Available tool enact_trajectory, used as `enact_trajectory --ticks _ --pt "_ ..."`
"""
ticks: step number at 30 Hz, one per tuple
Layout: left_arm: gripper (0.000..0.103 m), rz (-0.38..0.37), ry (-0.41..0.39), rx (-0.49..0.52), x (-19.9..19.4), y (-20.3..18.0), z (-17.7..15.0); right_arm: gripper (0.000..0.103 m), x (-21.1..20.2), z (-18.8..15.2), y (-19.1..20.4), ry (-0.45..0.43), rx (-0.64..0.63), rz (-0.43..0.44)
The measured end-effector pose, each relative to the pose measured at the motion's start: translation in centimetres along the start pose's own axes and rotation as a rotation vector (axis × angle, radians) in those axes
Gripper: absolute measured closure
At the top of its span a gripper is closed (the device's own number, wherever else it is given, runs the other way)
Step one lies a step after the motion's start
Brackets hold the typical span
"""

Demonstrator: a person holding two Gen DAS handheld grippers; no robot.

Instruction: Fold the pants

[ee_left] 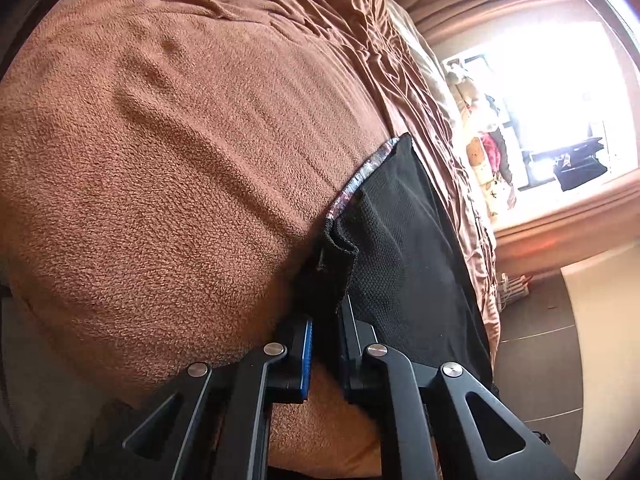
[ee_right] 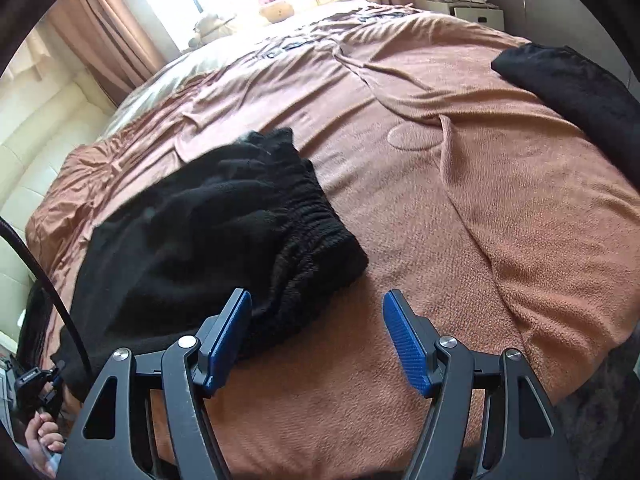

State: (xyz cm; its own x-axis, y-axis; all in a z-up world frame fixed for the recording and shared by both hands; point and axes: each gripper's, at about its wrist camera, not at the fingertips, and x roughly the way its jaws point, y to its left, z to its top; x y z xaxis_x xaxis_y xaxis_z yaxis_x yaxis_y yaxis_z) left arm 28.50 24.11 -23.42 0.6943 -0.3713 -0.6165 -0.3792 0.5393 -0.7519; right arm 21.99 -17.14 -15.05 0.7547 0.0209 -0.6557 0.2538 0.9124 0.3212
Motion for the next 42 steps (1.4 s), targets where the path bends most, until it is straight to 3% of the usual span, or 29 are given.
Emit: enact_trajectory --ticks 5,13,21,23,25,27,29,33,38,42 --pt "0.092 -0.011 0.013 0.017 -0.1 0.1 0.1 0.039 -3.0 -1.2 3.5 -0.066 -0.079 0.064" --pt "0.091 -0.018 0.082 0.050 -0.1 -0.2 0.6 0.054 -2.6 -3.2 8.7 -0.015 -0.178 0.171" --pt "0.090 -0.011 0.124 0.084 0.2 -0.5 0.9 0.054 -0.6 -5.2 14.4 0.057 -0.275 0.234" --pt "0.086 0.001 0.131 0.111 0.2 -0.9 0.9 0.054 0.2 -5.2 15.3 0.073 -0.290 0.241" --pt "0.072 -0.005 0.132 0.135 0.2 -1.4 0.7 0.054 1.2 -5.1 16.0 0.091 -0.298 0.251" --pt "0.065 -0.004 0.124 0.161 0.3 -1.9 0.5 0.054 2.1 -5.1 16.7 0.104 -0.305 0.241" --pt "0.064 0.015 0.119 0.189 0.3 -2.5 0.5 0.054 2.9 -5.2 17.5 0.116 -0.315 0.230" --pt "0.064 -0.015 0.117 0.141 0.4 -1.8 1.0 0.054 3.9 -5.6 19.3 0.115 -0.360 0.205" --pt "0.065 -0.061 0.093 0.079 0.3 -0.6 0.8 0.067 5.5 -6.8 21.4 0.133 -0.405 0.194" --pt "0.072 -0.062 0.077 0.029 0.2 0.1 0.7 0.079 7.4 -8.2 21.5 0.213 -0.424 0.153"
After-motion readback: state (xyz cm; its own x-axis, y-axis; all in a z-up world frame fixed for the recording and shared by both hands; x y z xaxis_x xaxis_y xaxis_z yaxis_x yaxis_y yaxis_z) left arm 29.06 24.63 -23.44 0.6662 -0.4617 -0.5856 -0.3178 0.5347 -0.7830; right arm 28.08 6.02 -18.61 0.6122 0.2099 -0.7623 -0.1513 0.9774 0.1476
